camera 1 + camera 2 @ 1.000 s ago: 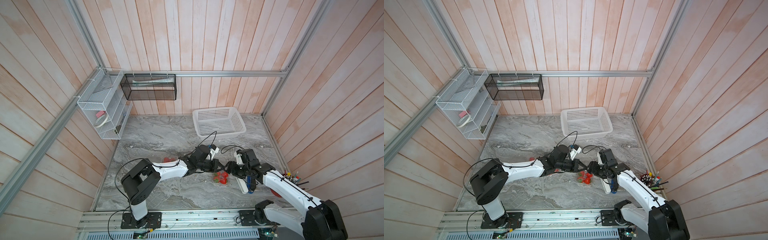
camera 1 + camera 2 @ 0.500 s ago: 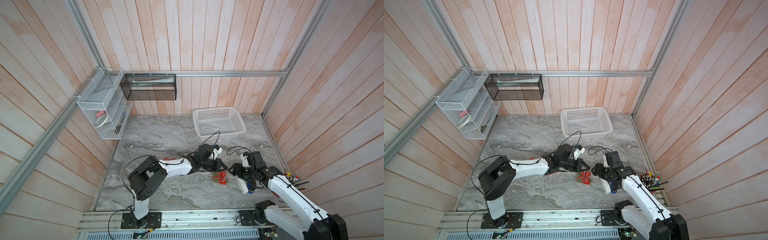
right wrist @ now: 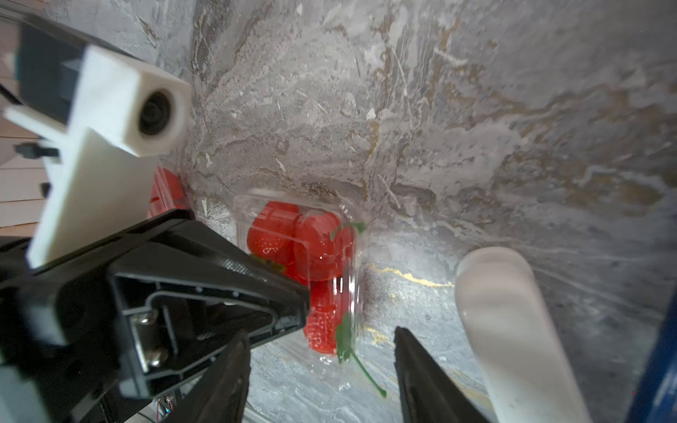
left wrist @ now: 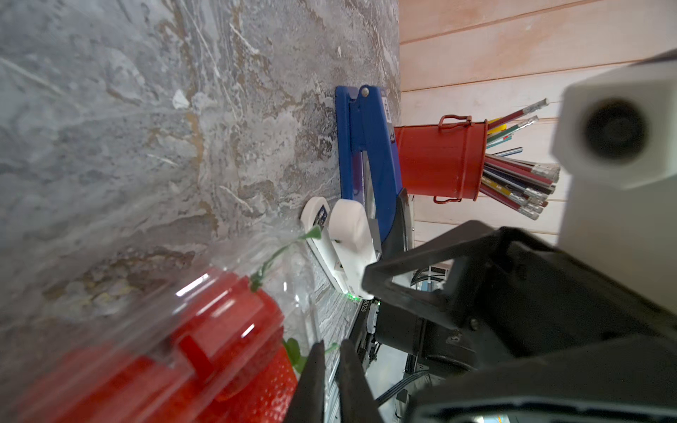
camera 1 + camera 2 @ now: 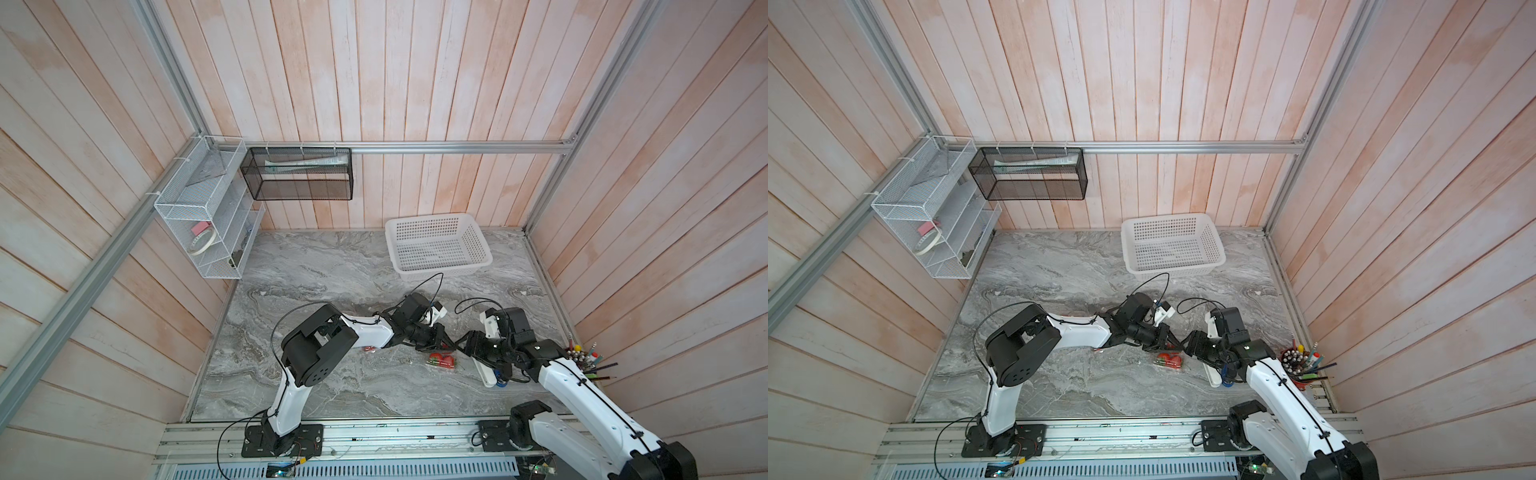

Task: Pack strawberries into containers
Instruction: Close the packing box at the center of the board.

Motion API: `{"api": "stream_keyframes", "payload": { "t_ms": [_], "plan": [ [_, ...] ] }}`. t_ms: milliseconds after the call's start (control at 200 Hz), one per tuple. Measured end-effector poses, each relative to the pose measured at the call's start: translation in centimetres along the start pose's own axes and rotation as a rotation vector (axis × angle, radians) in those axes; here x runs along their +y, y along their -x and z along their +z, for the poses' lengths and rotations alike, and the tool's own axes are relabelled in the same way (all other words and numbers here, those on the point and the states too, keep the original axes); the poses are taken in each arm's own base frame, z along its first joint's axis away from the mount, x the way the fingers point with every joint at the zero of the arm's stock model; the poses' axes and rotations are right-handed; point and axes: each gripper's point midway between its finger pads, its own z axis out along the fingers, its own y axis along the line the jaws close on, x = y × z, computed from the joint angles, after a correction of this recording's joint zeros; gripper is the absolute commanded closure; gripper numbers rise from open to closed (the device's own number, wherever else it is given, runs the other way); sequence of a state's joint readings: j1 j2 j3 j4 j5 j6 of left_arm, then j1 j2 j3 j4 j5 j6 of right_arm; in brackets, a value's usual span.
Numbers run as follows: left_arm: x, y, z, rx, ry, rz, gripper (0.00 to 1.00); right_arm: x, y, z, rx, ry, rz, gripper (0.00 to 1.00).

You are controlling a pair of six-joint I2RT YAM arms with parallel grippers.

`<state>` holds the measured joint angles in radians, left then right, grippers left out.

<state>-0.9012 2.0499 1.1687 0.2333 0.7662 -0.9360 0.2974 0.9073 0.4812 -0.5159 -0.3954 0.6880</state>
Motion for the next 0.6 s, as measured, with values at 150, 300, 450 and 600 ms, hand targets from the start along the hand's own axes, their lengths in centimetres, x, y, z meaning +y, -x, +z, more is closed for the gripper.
{"api": "stream_keyframes", "payload": {
  "t_ms": [150,300,450,600],
  "plan": [
    [0.7,0.3,-0.2,-0.006,0.013,-0.025,0.87,-0.3,-0.9,1.2,0.038,0.033,0.029,0.37],
    [0.6,1.1,-0.6,-0.026,-0.005,-0.027,0.87,0.3,-1.6,1.9,0.07,0.074,0.033,0.39],
    [0.8,1.0,-0.8,-0.027,-0.016,-0.045,0.87,1.4,-2.0,1.9,0.084,0.114,0.017,0.4],
    [1.5,1.2,-1.2,-0.039,-0.02,-0.067,0.87,2.2,-3.0,2.3,0.11,0.14,0.004,0.4]
  ]
}}
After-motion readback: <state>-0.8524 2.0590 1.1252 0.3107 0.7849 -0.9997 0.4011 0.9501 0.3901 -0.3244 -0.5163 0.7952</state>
